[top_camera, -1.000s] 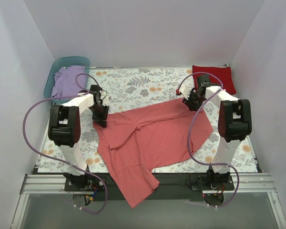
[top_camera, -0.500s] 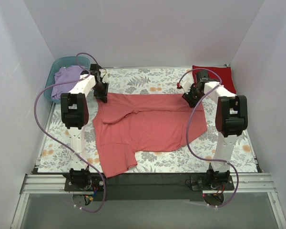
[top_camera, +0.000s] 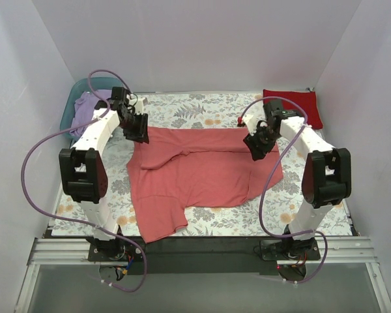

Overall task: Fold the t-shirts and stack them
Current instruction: Fold the tshirt

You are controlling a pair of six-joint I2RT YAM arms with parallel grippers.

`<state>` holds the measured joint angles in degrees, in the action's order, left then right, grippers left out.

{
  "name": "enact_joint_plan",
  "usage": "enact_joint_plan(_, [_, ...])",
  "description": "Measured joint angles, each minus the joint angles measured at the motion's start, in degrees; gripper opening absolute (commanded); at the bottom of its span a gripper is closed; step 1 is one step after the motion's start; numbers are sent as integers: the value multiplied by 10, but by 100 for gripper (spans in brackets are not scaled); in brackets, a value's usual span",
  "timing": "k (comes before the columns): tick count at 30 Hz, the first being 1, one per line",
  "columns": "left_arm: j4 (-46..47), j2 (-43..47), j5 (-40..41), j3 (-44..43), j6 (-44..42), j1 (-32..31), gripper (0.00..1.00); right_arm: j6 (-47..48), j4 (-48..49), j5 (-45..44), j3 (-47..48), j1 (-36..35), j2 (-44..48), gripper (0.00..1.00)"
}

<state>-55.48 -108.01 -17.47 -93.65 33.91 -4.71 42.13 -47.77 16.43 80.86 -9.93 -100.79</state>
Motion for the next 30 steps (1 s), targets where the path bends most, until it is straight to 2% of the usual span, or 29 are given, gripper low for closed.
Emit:
enact_joint_plan(4, [11, 41, -12, 72, 0, -18, 34, -30, -22, -1, -49, -36, -5, 62])
enact_joint_plan(8, [14, 42, -14, 132, 1, -35, 34, -51, -31, -4, -61, -48, -19, 63])
enact_joint_plan(15, [21, 44, -15, 156, 5, -37, 34, -70, -15, -15, -67, -47, -50, 61])
enact_joint_plan(21, [34, 51, -4, 157, 6, -37, 35, -79, -1, -15, -74, -47, -74, 46])
enact_joint_plan(24, [36, 56, 0, 157, 7, -37, 35, -78, 0, -15, -82, -47, -73, 30])
enact_joint_plan(25, [37, 57, 2, 157, 7, -37, 35, -79, 1, -15, -85, -47, -72, 20])
enact_joint_plan(26, [37, 57, 2, 157, 7, -37, 35, -80, 1, -15, -87, -47, -71, 15])
enact_joint_plan(28, [37, 57, 3, 157, 7, -37, 35, -79, 1, -17, -100, -47, -60, 9])
enact_joint_plan(30, [37, 57, 3, 157, 7, -37, 35, -78, -1, -19, -114, -47, -42, 6])
